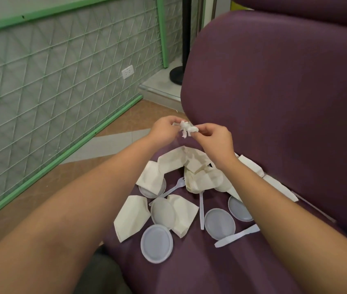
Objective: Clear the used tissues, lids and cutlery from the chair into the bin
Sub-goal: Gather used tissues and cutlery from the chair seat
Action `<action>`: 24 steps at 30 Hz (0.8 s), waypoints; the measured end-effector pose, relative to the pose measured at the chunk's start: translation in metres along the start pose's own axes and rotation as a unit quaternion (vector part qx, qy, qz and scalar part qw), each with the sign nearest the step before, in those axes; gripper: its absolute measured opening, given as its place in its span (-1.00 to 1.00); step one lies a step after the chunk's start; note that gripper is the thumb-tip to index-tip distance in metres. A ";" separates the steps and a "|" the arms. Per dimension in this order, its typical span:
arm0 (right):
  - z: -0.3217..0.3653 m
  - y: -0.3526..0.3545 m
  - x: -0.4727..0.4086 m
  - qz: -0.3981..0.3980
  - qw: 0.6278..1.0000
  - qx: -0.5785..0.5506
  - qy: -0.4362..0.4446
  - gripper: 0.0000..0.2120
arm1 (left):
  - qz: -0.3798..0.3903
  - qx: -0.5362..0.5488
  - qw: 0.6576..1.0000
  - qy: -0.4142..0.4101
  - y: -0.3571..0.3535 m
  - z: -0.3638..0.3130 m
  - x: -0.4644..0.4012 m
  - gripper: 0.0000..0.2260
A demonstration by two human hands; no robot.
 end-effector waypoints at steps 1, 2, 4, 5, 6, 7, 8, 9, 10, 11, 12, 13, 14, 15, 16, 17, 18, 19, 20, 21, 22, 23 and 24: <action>0.005 0.004 0.011 -0.001 1.000 -0.021 -0.002 -0.91 | 0.027 0.040 0.999 0.007 -0.002 -0.007 0.012 -0.81; 0.008 0.008 0.020 -0.005 0.999 -0.037 -0.010 -0.89 | 0.057 0.078 0.995 0.011 -0.004 -0.015 0.025 -0.83; 0.014 0.016 0.041 -0.022 0.998 -0.052 -0.020 -0.84 | 0.108 0.095 0.990 0.003 -0.008 -0.030 0.049 -0.86; 0.013 0.018 0.047 -0.032 0.998 -0.048 -0.023 -0.81 | 0.125 0.086 0.988 -0.001 -0.011 -0.034 0.057 -0.87; 0.016 0.023 0.059 -0.041 0.998 -0.044 -0.023 -0.80 | 0.141 0.088 0.986 -0.004 -0.016 -0.039 0.071 -0.85; 0.016 0.027 0.068 -0.050 0.998 -0.038 -0.024 -0.78 | 0.152 0.112 0.982 0.010 -0.020 -0.041 0.081 -0.77; 0.017 0.032 0.079 -0.057 0.998 -0.031 -0.025 -0.78 | 0.164 0.134 0.977 0.018 -0.026 -0.044 0.095 -0.68; 0.016 0.036 0.088 -0.066 0.997 -0.018 -0.019 -0.78 | 0.169 0.141 0.975 0.014 -0.032 -0.044 0.104 -0.63; 0.016 0.041 0.099 -0.076 0.997 0.003 -0.010 -0.80 | 0.172 0.139 0.975 0.004 -0.039 -0.045 0.116 -0.63; 0.014 0.046 0.107 -0.088 0.996 0.029 0.003 -0.85 | 0.165 0.147 0.975 0.002 -0.045 -0.046 0.125 -0.66; 0.013 0.050 0.115 -0.099 0.994 0.047 0.011 -0.90 | 0.156 0.170 0.973 0.010 -0.051 -0.045 0.133 -0.71; 0.012 0.057 0.127 -0.111 0.992 0.051 0.013 -0.93 | 0.146 0.195 0.969 0.026 -0.057 -0.047 0.145 -0.77; 0.009 0.059 0.134 -0.118 0.992 0.042 0.008 -0.94 | 0.135 0.221 0.965 0.043 -0.061 -0.045 0.151 -0.81; 0.007 0.063 0.144 -0.127 0.991 0.030 0.001 -0.93 | 0.129 0.240 0.961 0.055 -0.068 -0.043 0.159 -0.80; 0.006 0.069 0.155 -0.137 0.990 0.017 -0.002 -0.89 | 0.127 0.243 0.960 0.063 -0.075 -0.042 0.166 -0.77; 0.005 0.074 0.165 -0.146 0.989 0.012 0.001 -0.87 | 0.131 0.246 0.958 0.065 -0.081 -0.041 0.172 -0.76; 0.004 0.079 0.174 -0.156 0.988 0.012 0.007 -0.86 | 0.140 0.257 0.954 0.068 -0.088 -0.041 0.178 -0.77; 0.004 0.087 0.186 -0.166 0.986 0.021 0.018 -0.86 | 0.154 0.280 0.945 0.076 -0.096 -0.045 0.186 -0.79; 0.003 0.093 0.196 -0.173 0.984 0.036 0.028 -0.85 | 0.169 0.314 0.930 0.090 -0.102 -0.049 0.193 -0.82; 0.002 0.103 0.209 -0.178 0.982 0.051 0.036 -0.83 | 0.187 0.344 0.915 0.102 -0.111 -0.057 0.203 -0.84; 0.000 0.105 0.216 -0.171 0.983 0.058 0.043 -0.80 | 0.193 0.369 0.902 0.111 -0.115 -0.059 0.206 -0.84; -0.001 0.113 0.229 -0.164 0.984 0.059 0.044 -0.76 | 0.207 0.381 0.894 0.112 -0.125 -0.066 0.213 -0.81; -0.001 0.119 0.241 -0.156 0.985 0.056 0.042 -0.71 | 0.222 0.387 0.889 0.109 -0.133 -0.073 0.219 -0.78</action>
Point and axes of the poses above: each hand's wrist, its own x-axis away from the middle knuckle, its own y-axis out of the back of the hand, z = x × y, the point moved 2 cm from there along -x, towards the middle knuckle, and after that the axes turned 14 degrees about -x, right-handed, at the moved point
